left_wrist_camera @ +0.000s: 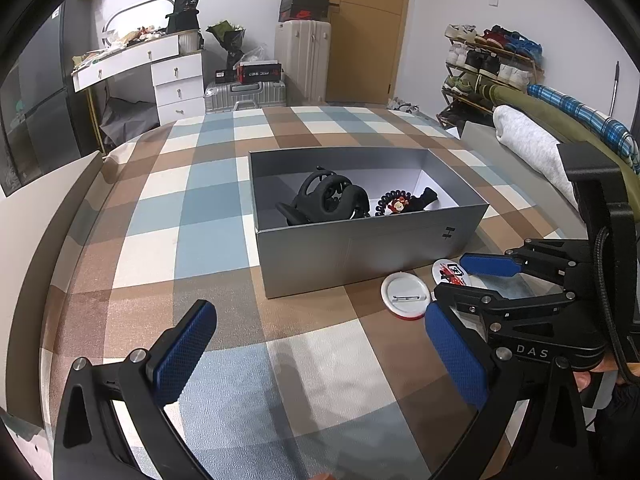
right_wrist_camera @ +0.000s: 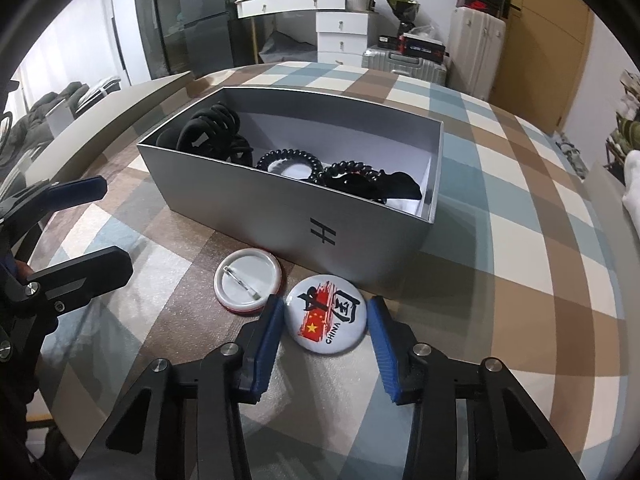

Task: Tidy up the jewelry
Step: 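Grasp the round badge with the flag print using the right gripper, then grasp the white-backed round badge with the left gripper while the right gripper holds its badge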

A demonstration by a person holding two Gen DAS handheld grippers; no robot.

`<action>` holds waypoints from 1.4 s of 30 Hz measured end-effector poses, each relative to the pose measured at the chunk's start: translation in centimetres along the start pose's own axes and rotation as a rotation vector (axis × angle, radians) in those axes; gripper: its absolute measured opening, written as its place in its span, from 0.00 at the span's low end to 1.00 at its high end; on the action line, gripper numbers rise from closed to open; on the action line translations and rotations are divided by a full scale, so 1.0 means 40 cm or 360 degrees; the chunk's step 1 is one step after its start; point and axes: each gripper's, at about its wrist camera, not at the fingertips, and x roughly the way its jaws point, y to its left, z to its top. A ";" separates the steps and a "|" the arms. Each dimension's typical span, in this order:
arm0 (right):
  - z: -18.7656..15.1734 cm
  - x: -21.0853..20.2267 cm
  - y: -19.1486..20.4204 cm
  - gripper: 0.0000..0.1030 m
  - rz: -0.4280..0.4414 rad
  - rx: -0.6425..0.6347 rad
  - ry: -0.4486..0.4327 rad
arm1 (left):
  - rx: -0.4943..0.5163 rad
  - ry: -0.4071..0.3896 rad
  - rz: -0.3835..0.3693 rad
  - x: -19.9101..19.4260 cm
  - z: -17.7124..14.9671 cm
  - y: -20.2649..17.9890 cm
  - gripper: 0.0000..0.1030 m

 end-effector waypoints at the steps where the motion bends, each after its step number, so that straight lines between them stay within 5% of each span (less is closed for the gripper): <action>1: 0.000 -0.001 0.000 0.40 0.0004 -0.0002 -0.0001 | 0.0000 0.0000 -0.0001 -0.001 -0.001 0.000 0.99; 29: 0.033 -0.167 -0.073 0.40 0.0198 0.0144 -0.0312 | 0.0042 0.0141 -0.0089 0.043 -0.010 -0.076 0.98; 33: 0.033 -0.180 -0.086 0.40 0.0206 0.0171 -0.0331 | 0.0086 0.0174 -0.0103 0.068 0.001 -0.108 0.85; 42: 0.035 -0.196 -0.093 0.40 0.0201 0.0177 -0.0358 | 0.0182 0.0240 -0.0052 0.099 0.008 -0.132 0.75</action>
